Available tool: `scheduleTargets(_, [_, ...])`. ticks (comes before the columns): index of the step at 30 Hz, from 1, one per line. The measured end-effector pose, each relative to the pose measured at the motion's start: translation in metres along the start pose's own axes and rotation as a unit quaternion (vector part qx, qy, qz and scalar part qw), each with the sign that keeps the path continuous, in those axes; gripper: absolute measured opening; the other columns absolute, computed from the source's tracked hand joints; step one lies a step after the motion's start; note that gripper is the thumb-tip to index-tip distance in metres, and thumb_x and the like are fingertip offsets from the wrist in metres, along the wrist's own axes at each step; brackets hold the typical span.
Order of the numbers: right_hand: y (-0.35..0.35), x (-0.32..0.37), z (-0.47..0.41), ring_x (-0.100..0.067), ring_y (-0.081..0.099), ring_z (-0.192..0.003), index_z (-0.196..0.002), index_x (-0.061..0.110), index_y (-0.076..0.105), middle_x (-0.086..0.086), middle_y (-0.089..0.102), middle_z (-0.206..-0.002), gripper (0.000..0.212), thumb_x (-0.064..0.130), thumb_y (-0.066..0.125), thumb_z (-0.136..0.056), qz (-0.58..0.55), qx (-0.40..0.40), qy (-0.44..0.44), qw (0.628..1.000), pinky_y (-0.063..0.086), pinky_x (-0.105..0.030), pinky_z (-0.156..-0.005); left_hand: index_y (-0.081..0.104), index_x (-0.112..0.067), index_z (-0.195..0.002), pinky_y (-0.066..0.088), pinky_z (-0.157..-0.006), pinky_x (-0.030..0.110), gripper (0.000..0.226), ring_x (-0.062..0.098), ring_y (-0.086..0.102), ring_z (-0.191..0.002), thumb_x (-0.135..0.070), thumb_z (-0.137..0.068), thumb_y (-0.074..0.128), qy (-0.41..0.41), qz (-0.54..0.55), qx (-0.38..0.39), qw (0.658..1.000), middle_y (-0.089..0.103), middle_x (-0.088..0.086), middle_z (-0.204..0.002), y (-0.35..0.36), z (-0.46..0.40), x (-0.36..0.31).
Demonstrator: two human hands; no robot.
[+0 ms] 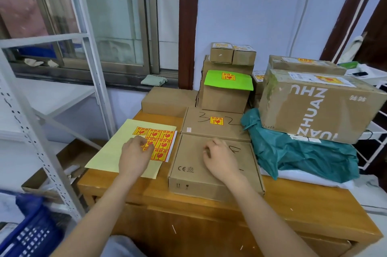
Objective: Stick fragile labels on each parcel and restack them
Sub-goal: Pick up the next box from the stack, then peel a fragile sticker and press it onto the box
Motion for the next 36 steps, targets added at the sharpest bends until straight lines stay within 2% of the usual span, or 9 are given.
scheduleTargets(6, [0.011,-0.008,-0.002,-0.012,0.042,-0.123,-0.132,0.017,0.052,0.003,0.051,-0.132,0.036,0.027,0.043,-0.099,0.010,0.010,-0.029,0.999,0.044,-0.027,-0.098,0.057,-0.006,-0.117,0.049,-0.078,0.039,0.038,0.028,0.057,-0.101,-0.031,-0.090,0.061,-0.010,-0.101,0.035,0.994,0.062,0.011,-0.113,0.013,-0.054,0.025])
scheduleTargets(9, [0.014,-0.019,0.003,-0.010,0.025,-0.141,-0.145,0.021,0.038,0.007,0.033,-0.153,0.048,0.034,0.044,-0.099,-0.031,0.084,-0.045,0.995,0.024,-0.028,-0.115,0.052,-0.008,-0.125,0.049,-0.080,0.041,0.046,0.028,0.055,-0.106,-0.036,-0.090,0.061,-0.017,-0.160,0.064,0.985,0.058,0.010,-0.118,0.021,-0.073,0.032])
scheduleTargets(11, [0.011,-0.027,0.007,-0.005,0.019,-0.143,-0.146,0.024,0.035,0.011,0.027,-0.155,0.050,0.035,0.047,-0.098,-0.075,0.111,-0.055,0.989,0.013,-0.024,-0.118,0.050,-0.010,-0.128,0.049,-0.081,0.041,0.050,0.028,0.054,-0.110,-0.040,-0.090,0.060,-0.006,-0.194,0.069,0.979,0.057,0.010,-0.122,0.025,-0.083,0.034])
scheduleTargets(14, [0.005,-0.034,0.006,-0.001,0.031,-0.137,-0.134,0.025,0.053,0.013,0.042,-0.146,0.038,0.027,0.053,-0.096,-0.147,0.081,-0.047,0.985,0.019,-0.025,-0.118,0.048,-0.012,-0.131,0.049,-0.083,0.041,0.053,0.027,0.052,-0.115,-0.044,-0.090,0.058,0.021,-0.228,0.077,0.970,0.056,0.008,-0.126,0.029,-0.094,0.033])
scheduleTargets(18, [0.004,-0.037,0.004,0.004,0.042,-0.123,-0.117,0.025,0.066,0.014,0.053,-0.134,0.025,0.022,0.056,-0.094,-0.198,0.061,-0.032,0.978,0.024,-0.013,-0.107,0.048,-0.017,-0.131,0.051,-0.075,0.036,0.049,0.023,0.055,-0.112,-0.047,-0.092,0.053,0.061,-0.272,0.076,0.957,0.059,0.004,-0.123,0.032,-0.100,0.028])
scheduleTargets(21, [0.006,-0.039,0.004,0.004,0.045,-0.120,-0.112,0.026,0.068,0.014,0.056,-0.130,0.022,0.021,0.056,-0.094,-0.211,0.061,-0.025,0.975,0.028,-0.015,-0.107,0.049,-0.019,-0.130,0.046,-0.066,0.029,0.043,0.020,0.057,-0.106,-0.045,-0.096,0.047,0.095,-0.306,0.087,0.943,0.060,0.002,-0.116,0.034,-0.103,0.024])
scheduleTargets(26, [0.005,-0.039,0.004,0.003,0.048,-0.117,-0.109,0.026,0.068,0.015,0.059,-0.124,0.021,0.020,0.055,-0.094,-0.228,0.059,-0.017,0.972,0.032,-0.015,-0.104,0.050,-0.019,-0.129,0.050,-0.070,0.031,0.038,0.020,0.056,-0.106,-0.040,-0.100,0.039,0.134,-0.349,0.097,0.922,0.060,0.001,-0.114,0.037,-0.105,0.029])
scheduleTargets(30, [0.006,-0.040,0.004,0.006,0.049,-0.114,-0.108,0.027,0.069,0.016,0.059,-0.121,0.020,0.020,0.055,-0.094,-0.233,0.057,-0.013,0.971,0.030,-0.003,-0.095,0.054,-0.017,-0.126,0.050,-0.070,0.032,0.034,0.021,0.057,-0.100,-0.032,-0.102,0.034,0.137,-0.321,0.068,0.935,0.061,0.003,-0.108,0.038,-0.103,0.034])
scheduleTargets(36, [0.006,-0.040,0.003,0.006,0.049,-0.113,-0.106,0.027,0.069,0.017,0.059,-0.119,0.019,0.020,0.056,-0.094,-0.243,0.053,-0.006,0.968,0.034,-0.012,-0.099,0.056,-0.011,-0.116,0.041,-0.058,0.028,0.032,0.022,0.059,-0.089,-0.027,-0.102,0.032,0.113,-0.288,0.026,0.951,0.062,0.006,-0.097,0.031,-0.099,0.034])
Point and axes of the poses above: each hand's wrist, its own z-axis away from the middle knuckle, its own y-axis out of the palm, x = y × z, the point moved 5 cm from there along -z, towards the middle knuckle
